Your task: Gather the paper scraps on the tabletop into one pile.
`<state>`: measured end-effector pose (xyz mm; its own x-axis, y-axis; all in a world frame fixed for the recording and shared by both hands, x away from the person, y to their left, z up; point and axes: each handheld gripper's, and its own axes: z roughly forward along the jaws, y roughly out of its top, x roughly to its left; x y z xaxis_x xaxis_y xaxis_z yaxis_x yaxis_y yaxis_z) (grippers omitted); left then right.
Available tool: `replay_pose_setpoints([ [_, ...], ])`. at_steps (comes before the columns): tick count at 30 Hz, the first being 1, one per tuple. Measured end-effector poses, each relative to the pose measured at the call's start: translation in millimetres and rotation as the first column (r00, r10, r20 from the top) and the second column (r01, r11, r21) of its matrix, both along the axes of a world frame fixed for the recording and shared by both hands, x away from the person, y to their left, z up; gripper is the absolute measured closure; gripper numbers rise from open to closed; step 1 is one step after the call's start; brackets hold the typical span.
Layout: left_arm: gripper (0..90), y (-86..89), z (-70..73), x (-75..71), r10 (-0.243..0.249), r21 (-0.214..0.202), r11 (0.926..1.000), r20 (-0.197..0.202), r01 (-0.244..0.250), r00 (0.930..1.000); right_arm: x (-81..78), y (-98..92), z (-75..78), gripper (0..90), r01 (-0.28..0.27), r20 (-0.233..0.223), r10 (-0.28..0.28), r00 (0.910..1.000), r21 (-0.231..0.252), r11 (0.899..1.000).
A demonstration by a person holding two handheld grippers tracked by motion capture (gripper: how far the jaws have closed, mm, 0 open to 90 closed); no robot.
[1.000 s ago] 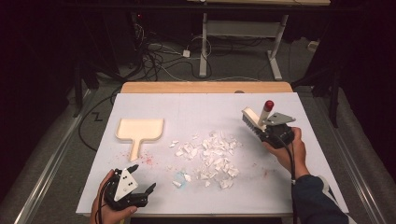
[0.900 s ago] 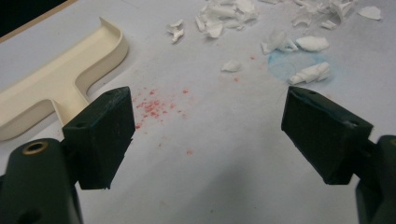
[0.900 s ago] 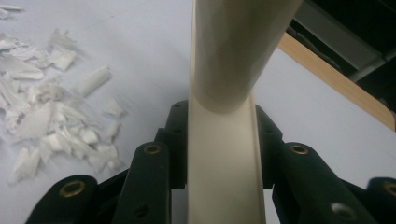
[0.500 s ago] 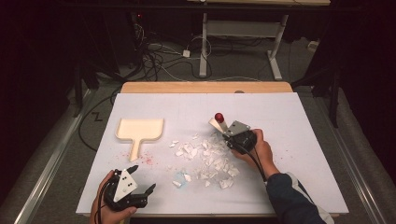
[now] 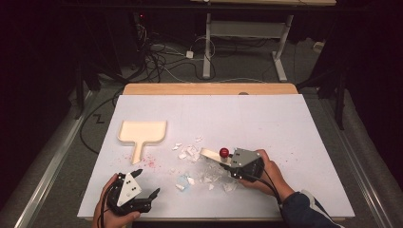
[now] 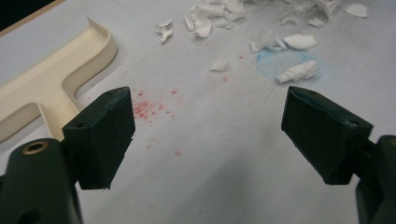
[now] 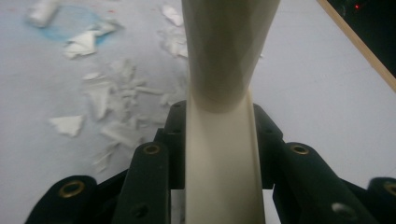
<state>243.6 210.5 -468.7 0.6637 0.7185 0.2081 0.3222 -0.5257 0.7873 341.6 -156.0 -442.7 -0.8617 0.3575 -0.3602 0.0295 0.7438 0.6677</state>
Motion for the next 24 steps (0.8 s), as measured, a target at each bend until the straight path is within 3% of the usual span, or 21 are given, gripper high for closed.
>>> replay_pose_setpoints([
  [6, 16.5, 0.1, 0.7, -0.4, -0.002, -0.004, 1.0000, 0.001, 0.002, 1.0000, -16.0, -5.1, 13.1, 67.8, -0.015, 0.005, 0.015, 0.9999, 0.004, 1.000],
  [12, 16.5, -1.1, 0.7, -0.6, -0.014, -0.007, 0.9999, -0.006, 0.014, 0.9999, -9.9, -16.0, 30.5, 67.8, 0.026, 0.026, -0.027, 0.9993, 0.054, 0.998],
  [13, 16.5, -1.2, 0.6, -0.5, -0.014, -0.007, 0.9999, -0.006, 0.014, 0.9999, -5.0, -20.0, 36.6, 67.8, 0.042, 0.033, -0.044, 0.9985, 0.076, 0.996],
  [16, 16.5, -1.7, -0.4, 0.3, -0.011, -0.007, 0.9999, -0.008, 0.011, 0.9999, 1.5, -22.1, 40.7, 67.7, 0.057, 0.046, -0.061, 0.9971, 0.082, 0.995],
  [17, 16.5, -2.2, -0.8, 0.0, -0.007, -0.013, 0.9999, -0.021, 0.006, 0.9998, 11.2, -23.1, 43.5, 67.7, 0.076, 0.051, -0.081, 0.9954, 0.089, 0.993],
  [18, 16.5, -2.4, -0.8, 0.1, -0.007, -0.013, 0.9999, -0.022, 0.007, 0.9997, 11.2, -23.1, 43.5, 67.7, 0.076, 0.051, -0.081, 0.9954, 0.089, 0.993],
  [21, 16.5, -3.2, -1.1, 0.4, -0.008, -0.012, 0.9999, -0.024, 0.008, 0.9997, 36.3, -19.1, 42.7, 67.7, 0.121, 0.032, -0.125, 0.9916, 0.108, 0.987],
  [24, 16.6, -3.3, -1.1, 1.6, -0.017, -0.001, 0.9999, -0.014, 0.017, 0.9998, 49.0, -13.1, 38.9, 67.7, 0.132, 0.024, -0.135, 0.9905, 0.104, 0.986],
])
